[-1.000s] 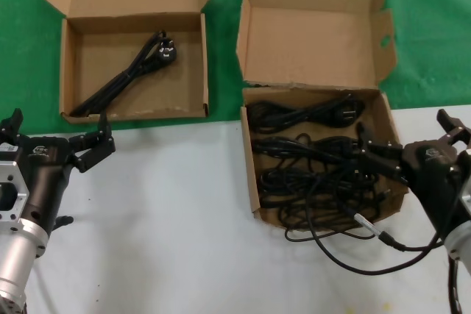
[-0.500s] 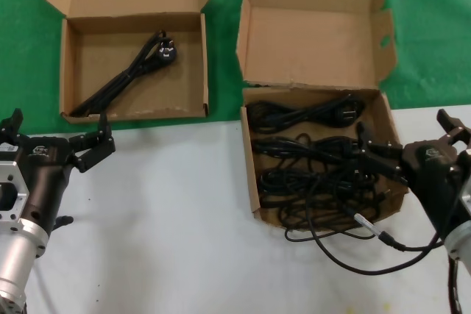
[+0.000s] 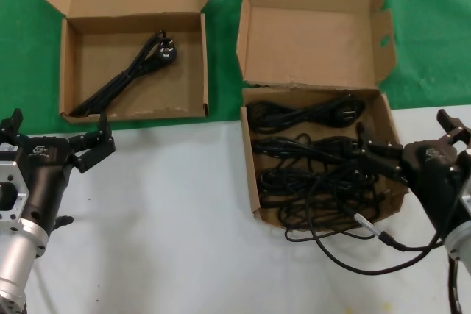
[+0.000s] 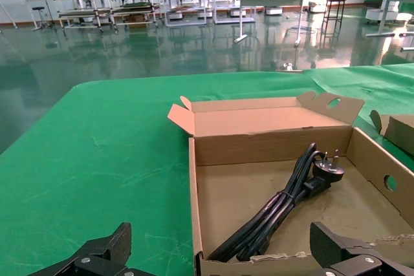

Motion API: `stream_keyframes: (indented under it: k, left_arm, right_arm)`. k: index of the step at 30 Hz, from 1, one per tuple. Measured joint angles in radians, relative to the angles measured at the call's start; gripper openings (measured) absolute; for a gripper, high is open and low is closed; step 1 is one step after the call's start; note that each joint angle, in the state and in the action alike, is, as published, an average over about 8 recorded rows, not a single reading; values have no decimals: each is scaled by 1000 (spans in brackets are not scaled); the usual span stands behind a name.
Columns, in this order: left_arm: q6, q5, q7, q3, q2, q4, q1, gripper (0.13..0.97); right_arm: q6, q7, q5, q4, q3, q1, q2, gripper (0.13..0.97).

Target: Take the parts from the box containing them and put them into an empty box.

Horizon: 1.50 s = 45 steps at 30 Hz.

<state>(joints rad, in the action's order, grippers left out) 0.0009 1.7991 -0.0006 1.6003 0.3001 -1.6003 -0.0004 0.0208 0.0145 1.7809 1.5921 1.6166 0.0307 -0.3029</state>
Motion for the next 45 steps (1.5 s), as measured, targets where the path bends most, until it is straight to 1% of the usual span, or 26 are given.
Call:
stream_keyframes:
  k: [45]
  left_arm:
    - [0,0,0,0,0,0,0,966]
  right_arm:
    - [0,0,0,0,0,0,0,966]
